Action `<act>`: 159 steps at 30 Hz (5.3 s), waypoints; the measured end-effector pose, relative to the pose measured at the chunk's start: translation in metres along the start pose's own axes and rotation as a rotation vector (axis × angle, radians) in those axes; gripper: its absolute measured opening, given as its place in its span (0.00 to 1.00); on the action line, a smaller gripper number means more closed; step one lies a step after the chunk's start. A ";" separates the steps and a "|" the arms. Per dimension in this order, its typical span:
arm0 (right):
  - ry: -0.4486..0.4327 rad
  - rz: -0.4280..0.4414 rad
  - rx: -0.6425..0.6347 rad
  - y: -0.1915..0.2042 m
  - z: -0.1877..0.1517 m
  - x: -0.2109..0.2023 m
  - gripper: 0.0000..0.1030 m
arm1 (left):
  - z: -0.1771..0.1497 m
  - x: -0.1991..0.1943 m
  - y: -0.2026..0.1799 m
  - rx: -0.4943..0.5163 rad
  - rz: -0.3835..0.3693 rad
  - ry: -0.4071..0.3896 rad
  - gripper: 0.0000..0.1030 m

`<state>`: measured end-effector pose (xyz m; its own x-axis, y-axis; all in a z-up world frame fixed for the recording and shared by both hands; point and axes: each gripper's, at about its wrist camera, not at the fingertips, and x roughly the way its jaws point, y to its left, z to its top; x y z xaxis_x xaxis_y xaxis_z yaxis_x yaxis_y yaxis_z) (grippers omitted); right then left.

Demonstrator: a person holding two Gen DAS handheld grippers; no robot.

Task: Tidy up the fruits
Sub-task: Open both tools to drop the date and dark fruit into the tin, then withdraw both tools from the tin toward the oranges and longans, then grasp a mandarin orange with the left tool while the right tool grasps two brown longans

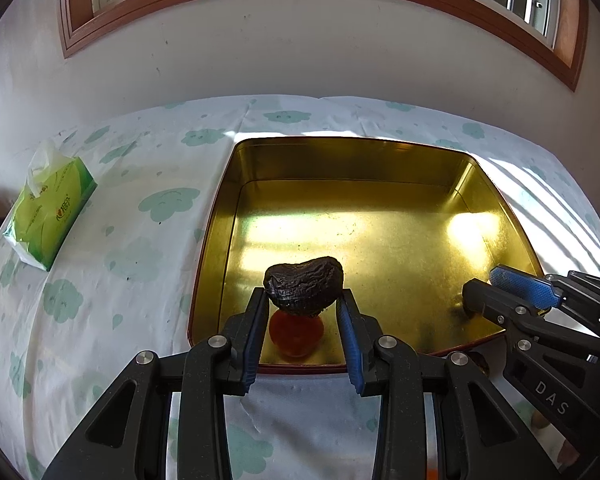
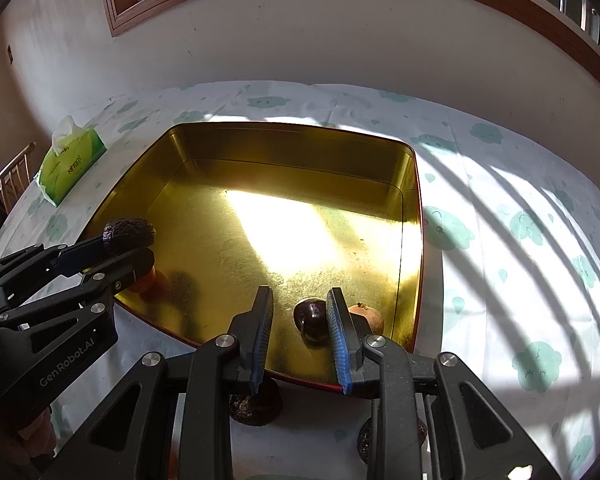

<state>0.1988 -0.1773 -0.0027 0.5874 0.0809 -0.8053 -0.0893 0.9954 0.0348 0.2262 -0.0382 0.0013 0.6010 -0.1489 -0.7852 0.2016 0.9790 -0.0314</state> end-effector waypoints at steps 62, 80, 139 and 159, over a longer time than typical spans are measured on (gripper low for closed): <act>-0.051 -0.037 0.041 0.008 -0.125 -0.115 0.32 | -0.134 -0.122 -0.009 -0.018 0.023 0.002 0.44; -0.033 -0.034 0.088 0.002 -0.174 -0.130 0.32 | -0.179 -0.134 -0.029 0.015 -0.008 0.031 0.44; -0.026 -0.110 0.063 -0.018 -0.138 -0.062 0.42 | -0.157 -0.085 -0.037 -0.004 -0.032 0.013 0.51; -0.051 -0.123 0.065 -0.023 -0.126 -0.053 0.35 | -0.148 -0.075 -0.038 0.021 -0.011 -0.015 0.41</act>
<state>0.0685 -0.2114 -0.0355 0.6309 -0.0414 -0.7748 0.0377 0.9990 -0.0227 0.0592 -0.0436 -0.0297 0.6103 -0.1618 -0.7755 0.2245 0.9741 -0.0266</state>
